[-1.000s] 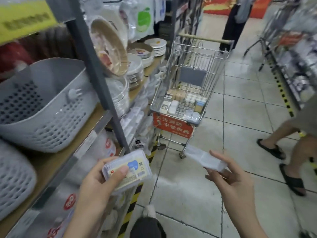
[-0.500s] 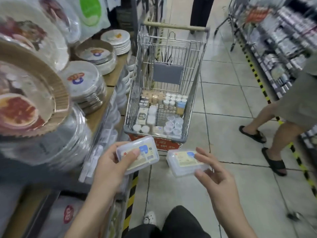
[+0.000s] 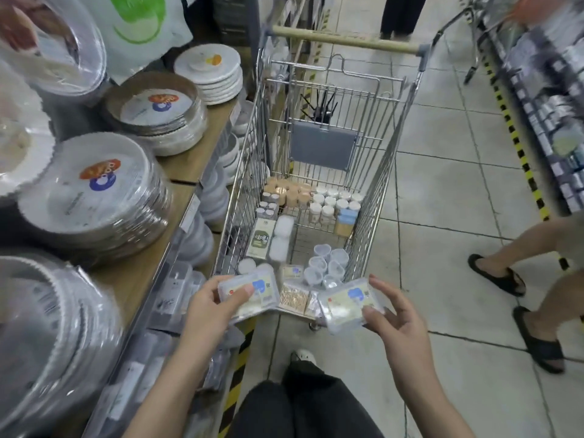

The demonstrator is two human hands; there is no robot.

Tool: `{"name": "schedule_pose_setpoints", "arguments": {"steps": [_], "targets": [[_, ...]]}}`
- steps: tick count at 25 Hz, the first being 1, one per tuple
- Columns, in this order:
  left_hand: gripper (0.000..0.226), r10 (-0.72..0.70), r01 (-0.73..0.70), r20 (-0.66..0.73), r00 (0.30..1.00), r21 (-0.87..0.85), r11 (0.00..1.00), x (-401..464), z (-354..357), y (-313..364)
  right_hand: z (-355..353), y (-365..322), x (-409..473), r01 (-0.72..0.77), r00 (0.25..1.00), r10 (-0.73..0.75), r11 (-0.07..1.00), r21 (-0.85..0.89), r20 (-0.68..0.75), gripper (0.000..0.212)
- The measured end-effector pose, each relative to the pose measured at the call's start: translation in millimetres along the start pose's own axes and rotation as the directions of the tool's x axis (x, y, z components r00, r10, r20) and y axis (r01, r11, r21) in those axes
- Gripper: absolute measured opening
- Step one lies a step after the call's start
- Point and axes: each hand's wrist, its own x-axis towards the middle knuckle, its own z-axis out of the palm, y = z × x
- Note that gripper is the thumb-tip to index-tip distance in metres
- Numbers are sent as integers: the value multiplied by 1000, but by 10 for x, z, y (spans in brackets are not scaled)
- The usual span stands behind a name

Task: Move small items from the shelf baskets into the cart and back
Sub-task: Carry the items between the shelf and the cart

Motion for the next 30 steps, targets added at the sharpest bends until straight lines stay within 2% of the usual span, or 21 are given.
{"name": "schedule_pose_setpoints", "arguments": {"steps": [4, 9, 12, 15, 21, 24, 30], "targets": [[25, -84, 83, 20, 996, 45, 996, 698, 290, -106, 123, 151, 553, -94, 995, 93, 995, -33, -27, 45], [26, -210, 210, -15, 978, 125, 970, 1490, 558, -522, 326, 458, 1145, -206, 971, 208, 978, 27, -118, 42], [33, -300, 298, -12, 954, 174, 939, 1877, 740, -837, 443, 734, 1509, -281, 936, 287, 958, 58, -203, 43], [31, -376, 371, -22, 927, 220, 902, 2169, 939, -1090, 508, 1084, 1836, -379, 886, 373, 925, 33, -275, 46], [26, -381, 385, -70, 922, 272, 882, 2653, 1315, -1463, 551, 1553, 2262, -482, 815, 484, 871, 89, -318, 28], [24, -372, 387, -109, 922, 337, 859, 2768, 1472, -1610, 541, 1731, 2366, -460, 807, 482, 875, 150, -341, 30], [24, -341, 358, -116, 933, 393, 847, 2845, 1660, -1803, 534, 2065, 2464, -455, 793, 476, 878, 151, -380, 31]]}}
